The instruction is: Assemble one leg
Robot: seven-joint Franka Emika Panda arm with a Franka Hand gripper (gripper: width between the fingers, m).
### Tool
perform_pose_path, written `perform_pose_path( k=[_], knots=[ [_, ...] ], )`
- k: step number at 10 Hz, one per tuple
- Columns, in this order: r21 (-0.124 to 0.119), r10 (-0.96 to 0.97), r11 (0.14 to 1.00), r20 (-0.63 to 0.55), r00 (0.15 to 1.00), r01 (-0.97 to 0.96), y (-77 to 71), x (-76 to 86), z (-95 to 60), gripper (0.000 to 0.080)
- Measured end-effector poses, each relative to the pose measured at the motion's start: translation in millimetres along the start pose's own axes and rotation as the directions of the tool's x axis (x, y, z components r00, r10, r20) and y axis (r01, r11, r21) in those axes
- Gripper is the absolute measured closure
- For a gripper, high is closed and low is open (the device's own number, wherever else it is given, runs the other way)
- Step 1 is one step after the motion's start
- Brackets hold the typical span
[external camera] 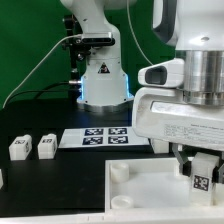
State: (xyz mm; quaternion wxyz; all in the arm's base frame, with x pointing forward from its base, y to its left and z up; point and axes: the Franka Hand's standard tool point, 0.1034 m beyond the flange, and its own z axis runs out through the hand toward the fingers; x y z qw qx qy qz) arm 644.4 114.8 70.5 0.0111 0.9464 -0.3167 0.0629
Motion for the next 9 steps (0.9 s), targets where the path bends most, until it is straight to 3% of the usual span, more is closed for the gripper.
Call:
perform_pose_path(
  k=[1,3,6,7,8,9],
  knots=[
    [-0.002,0.061,0.998,0.0,0.998,-0.061,1.2,0.7,0.1,0.0508],
    [-0.027,0.403,0.915,0.002,0.915,-0.402,7.2,0.3,0.3,0.0508],
    [-0.056,0.798,0.601,-0.022,0.602,-0.798,12.5,-4.7,0.4,0.0507],
    [-0.059,0.9,0.434,-0.017,0.435,-0.899,13.7,-7.3,0.4,0.0507],
    [-0.063,0.937,0.349,-0.013,0.35,-0.935,15.0,-9.1,0.5,0.0506],
    [-0.063,0.931,0.364,-0.014,0.366,-0.929,15.0,-9.4,0.4,0.0506]
  ],
)
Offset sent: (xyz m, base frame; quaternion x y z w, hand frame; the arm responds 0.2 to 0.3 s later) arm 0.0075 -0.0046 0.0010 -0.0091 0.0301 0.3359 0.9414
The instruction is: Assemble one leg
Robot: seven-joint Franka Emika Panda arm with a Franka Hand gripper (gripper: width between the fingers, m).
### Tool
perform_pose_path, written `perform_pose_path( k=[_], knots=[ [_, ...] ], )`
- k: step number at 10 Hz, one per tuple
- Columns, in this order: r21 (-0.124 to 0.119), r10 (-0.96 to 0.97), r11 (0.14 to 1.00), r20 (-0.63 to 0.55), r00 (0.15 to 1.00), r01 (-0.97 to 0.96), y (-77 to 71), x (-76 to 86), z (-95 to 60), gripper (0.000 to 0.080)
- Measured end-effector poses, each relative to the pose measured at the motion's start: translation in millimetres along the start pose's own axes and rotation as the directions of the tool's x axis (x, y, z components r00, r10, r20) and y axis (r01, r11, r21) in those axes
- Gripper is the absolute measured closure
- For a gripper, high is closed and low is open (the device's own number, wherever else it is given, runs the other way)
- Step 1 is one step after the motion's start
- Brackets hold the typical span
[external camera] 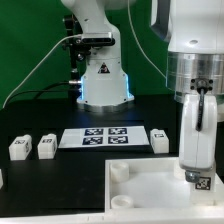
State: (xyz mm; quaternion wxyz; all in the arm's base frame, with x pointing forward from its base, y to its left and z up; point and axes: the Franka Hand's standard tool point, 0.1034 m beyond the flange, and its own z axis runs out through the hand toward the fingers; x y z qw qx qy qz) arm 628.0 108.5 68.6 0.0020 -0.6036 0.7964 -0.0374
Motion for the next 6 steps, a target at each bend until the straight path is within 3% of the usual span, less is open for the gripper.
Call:
perform_pose_path(
  k=[2,4,5,6],
  knots=[
    [-0.012,-0.022,1.0,-0.008,1.0,0.022,1.2,0.1,0.0,0.0506],
    [-0.012,-0.022,1.0,-0.008,1.0,0.022,1.3,0.0,0.1,0.0252],
    [-0.003,-0.026,1.0,-0.004,1.0,0.026,1.3,-2.4,-1.0,0.0252],
    [0.021,-0.033,0.999,0.008,0.999,0.033,3.7,-9.3,-5.9,0.0171]
  ],
)
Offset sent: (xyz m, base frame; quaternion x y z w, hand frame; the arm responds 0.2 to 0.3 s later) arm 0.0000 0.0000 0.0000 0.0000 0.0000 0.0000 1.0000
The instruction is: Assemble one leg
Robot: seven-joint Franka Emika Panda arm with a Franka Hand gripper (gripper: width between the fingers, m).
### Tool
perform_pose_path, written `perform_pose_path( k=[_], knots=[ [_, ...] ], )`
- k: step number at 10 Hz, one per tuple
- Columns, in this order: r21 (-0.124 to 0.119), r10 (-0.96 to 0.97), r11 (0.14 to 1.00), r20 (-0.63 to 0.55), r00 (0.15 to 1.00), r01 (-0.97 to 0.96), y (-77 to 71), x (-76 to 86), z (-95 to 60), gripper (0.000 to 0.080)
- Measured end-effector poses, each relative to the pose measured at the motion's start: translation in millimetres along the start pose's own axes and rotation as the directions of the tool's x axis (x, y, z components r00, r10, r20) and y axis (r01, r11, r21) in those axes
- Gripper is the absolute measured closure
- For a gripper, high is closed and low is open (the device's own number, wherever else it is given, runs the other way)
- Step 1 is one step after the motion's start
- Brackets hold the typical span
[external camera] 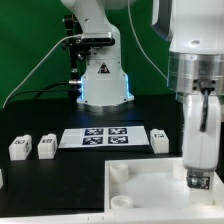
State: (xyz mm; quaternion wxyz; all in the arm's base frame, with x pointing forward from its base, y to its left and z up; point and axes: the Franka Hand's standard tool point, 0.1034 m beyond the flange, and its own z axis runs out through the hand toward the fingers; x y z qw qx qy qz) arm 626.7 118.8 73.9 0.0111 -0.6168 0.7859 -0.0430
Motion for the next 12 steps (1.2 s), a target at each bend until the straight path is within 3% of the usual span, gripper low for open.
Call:
perform_pose_path(
  k=[4,12],
  knots=[
    [0.02,0.02,1.0,0.068,0.997,-0.021,12.7,-10.2,-26.8,0.015],
    [0.018,0.016,1.0,0.065,0.998,-0.017,13.6,-9.5,-24.3,0.015]
  ],
)
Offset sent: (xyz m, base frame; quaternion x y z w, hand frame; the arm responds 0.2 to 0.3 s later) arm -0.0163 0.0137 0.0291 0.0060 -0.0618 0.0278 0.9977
